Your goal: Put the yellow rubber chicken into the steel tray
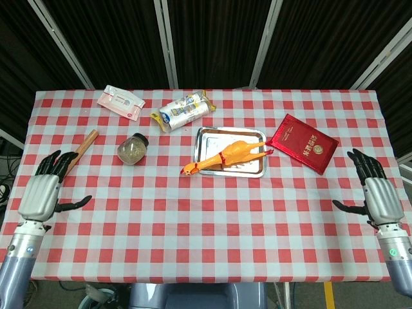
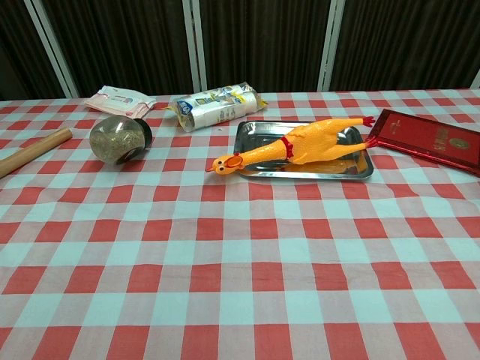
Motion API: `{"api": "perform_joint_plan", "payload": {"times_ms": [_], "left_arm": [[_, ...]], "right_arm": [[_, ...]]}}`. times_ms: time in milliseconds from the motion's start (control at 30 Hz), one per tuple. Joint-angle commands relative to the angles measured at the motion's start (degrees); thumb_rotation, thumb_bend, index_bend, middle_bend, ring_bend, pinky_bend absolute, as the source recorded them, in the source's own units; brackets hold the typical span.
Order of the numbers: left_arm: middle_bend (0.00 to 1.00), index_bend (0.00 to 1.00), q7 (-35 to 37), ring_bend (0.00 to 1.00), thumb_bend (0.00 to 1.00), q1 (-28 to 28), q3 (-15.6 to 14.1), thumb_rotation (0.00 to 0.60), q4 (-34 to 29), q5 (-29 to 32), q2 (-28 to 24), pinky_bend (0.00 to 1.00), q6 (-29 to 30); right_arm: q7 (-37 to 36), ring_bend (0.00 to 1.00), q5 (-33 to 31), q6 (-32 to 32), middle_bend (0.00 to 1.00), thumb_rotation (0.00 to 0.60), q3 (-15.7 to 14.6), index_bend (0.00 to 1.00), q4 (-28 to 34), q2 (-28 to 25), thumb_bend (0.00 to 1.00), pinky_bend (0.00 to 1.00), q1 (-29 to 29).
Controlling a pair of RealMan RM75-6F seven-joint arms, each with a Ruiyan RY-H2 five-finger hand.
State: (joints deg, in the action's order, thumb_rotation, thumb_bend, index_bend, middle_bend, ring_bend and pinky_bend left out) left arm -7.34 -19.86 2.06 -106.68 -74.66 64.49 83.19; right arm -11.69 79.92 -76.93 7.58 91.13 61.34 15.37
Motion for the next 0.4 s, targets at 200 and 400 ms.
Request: {"api": "perform_joint_plan", "payload": {"times_ms": [200,400], "left_arm": [[0.11,0.11,6.0,0.0,0.13,7.5,-4.9,0.6,3.43,-7.18,-2.0,0.08,6.36],[0.11,0.11,7.32,0.0,0.13,11.29,-6.62,0.6,6.97,-10.6,-0.57,0.08,9.9]], "right_arm": [[12.35,0.0,3.3,-7.76,0.01,0.6,-2.87,0.0,-2.56,5.09,0.08,0.0,-4.49],[16.84,0.0,4.3,-11.07,0.01,0.6,-4.12,0.0,-2.76,6.7,0.09,0.0,-7.03]]}}
